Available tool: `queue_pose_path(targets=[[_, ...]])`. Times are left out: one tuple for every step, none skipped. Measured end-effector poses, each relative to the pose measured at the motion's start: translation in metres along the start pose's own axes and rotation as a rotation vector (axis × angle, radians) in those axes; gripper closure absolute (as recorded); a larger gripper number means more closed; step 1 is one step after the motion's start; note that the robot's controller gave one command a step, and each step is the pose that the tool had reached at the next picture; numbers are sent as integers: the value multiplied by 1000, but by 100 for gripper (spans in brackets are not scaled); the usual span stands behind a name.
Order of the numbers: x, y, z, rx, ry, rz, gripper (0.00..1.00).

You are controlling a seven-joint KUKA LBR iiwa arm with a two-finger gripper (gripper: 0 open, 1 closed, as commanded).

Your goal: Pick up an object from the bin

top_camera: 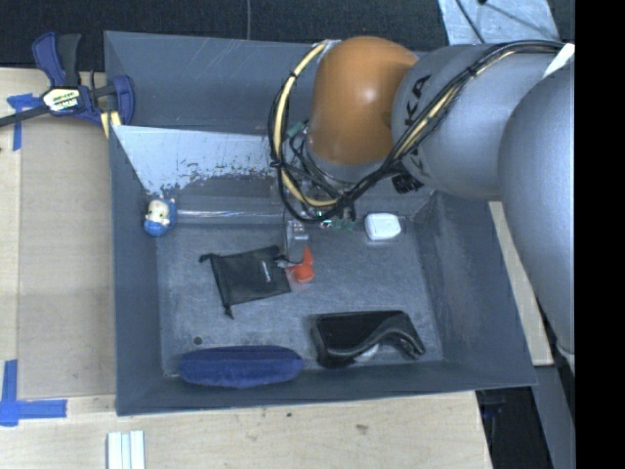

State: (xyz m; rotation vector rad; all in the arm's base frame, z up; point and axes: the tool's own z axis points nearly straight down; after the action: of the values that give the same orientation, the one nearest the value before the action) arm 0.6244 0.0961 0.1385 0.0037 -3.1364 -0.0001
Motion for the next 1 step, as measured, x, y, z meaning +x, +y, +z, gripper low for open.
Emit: queue_pose_path(targets=[[20,18,72,0,-2,-153,0]])
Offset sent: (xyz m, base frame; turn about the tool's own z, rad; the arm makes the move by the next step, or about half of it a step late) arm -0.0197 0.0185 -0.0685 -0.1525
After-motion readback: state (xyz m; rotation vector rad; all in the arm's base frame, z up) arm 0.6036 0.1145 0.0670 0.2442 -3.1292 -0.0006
